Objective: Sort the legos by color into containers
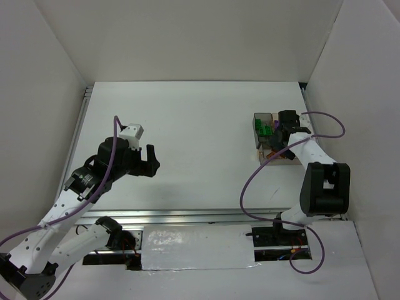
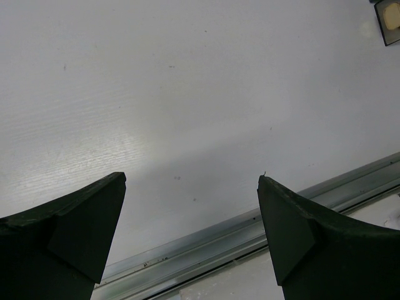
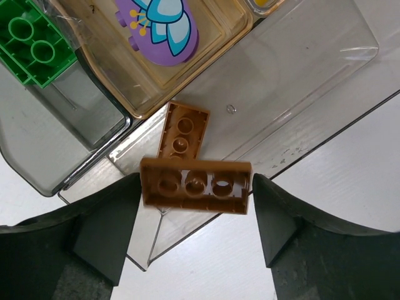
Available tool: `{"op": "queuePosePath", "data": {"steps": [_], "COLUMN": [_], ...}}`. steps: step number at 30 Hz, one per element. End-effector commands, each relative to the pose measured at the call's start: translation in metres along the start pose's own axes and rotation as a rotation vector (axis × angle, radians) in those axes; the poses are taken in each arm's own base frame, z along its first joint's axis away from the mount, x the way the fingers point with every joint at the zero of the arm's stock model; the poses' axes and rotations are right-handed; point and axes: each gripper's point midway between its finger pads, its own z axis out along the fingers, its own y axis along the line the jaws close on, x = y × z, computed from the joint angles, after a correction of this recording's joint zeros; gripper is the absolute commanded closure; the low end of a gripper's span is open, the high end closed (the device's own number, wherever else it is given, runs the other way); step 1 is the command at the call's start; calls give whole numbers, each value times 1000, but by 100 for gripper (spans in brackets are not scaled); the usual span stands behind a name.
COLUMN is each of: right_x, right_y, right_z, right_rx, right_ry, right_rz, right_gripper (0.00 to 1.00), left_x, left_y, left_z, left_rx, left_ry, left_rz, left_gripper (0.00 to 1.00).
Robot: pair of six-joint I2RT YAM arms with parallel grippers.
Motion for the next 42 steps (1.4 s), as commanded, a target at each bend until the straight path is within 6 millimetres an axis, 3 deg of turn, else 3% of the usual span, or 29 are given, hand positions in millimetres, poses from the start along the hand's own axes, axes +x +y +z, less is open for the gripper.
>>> {"op": "queuePosePath", "data": {"steps": [1,5,11,14,15,17,20,22,29,30,34,35,36,42], "right_x": [-25,-29,-36,-40,-40,-39,-33,-29,-3,-7,-9,-8,-13,-8], "right_y": [9,9,14,20,27,29,27,24,-20,-28,-65,-76,-93,-127], "right_z": [-11,-18,-41,-75,-101,-129,-198,-222,-289,-304,-344,-346,-362,-392], "right_rx": [-23,-33,-87,-167,-223,-269,-424,-491,-638,-658,-706,-685,-692,-771], "right_ry": [-76,-92,-128,-168,-195,-239,-347,-364,-434,-462,-544,-556,-617,-702], "right_rz": [38,46,56,37,9,-17,-39,-41,-79,-75,-89,-91,-73,-29], "right_gripper": [20,11,10,9,9,5,0,0,0,0,0,0,0,0], "left_x": [-5,-5,-8,-13,-15,-24,-31,-42,-64,-64,-59,-57,-54,-36], "left_y": [-7,-6,-1,12,21,44,80,95,100,100,101,101,103,110], "left_z": [2,3,2,1,2,-2,-19,-34,-80,-86,-110,-117,-123,-147], "left_rx": [33,28,-4,-79,-126,-253,-432,-517,-578,-581,-582,-575,-580,-604], "left_ry": [-25,-23,-37,-51,-51,-87,-134,-195,-270,-269,-273,-290,-302,-334], "left_rz": [18,15,2,-25,-44,-107,-212,-270,-297,-291,-296,-302,-300,-339], "left_gripper": [1,0,1,0,0,0,0,1,0,0,1,0,1,1]}}
